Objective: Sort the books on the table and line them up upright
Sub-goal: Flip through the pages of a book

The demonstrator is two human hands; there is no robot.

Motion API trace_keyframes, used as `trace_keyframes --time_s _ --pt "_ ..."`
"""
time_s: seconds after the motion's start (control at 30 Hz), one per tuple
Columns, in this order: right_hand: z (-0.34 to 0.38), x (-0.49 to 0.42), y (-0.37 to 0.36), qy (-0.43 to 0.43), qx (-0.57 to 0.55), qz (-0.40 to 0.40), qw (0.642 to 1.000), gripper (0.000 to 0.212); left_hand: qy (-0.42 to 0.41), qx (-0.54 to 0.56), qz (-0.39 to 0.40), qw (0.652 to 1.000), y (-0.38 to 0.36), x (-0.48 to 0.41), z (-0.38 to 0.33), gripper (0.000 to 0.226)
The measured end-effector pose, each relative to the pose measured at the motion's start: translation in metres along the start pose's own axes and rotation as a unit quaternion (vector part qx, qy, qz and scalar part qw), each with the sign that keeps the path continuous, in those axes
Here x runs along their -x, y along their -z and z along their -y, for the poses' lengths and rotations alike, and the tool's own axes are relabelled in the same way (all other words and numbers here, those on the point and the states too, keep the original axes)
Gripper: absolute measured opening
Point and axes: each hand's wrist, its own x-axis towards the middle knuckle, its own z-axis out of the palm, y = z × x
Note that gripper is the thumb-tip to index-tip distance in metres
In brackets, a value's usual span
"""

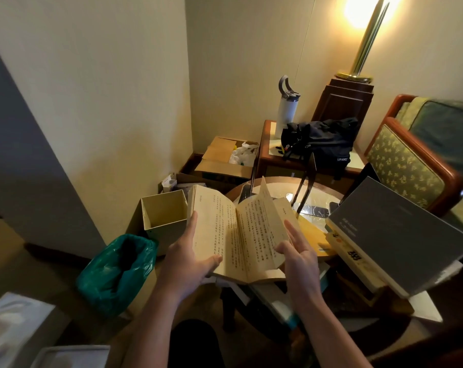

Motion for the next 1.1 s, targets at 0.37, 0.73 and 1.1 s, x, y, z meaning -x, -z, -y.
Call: trace_keyframes --time_s 0.37,0.73,1.1 --pt "0.001 0.014 -0.056 0.070 0.247 0.285 0.923 0.098 0.002 0.206 0.004 0.978 0.005 0.000 -0.016 0.055" --pt "-0.020 -0.018 -0.066 0.049 0.342 0.289 0.893 0.055 -0.015 0.109 -0.019 0.994 0.000 0.000 -0.009 0.077" --pt "-0.048 -0.058 -0.022 0.148 0.560 0.268 0.770 0.056 0.036 0.026 0.005 0.999 0.005 -0.004 -0.001 0.092"
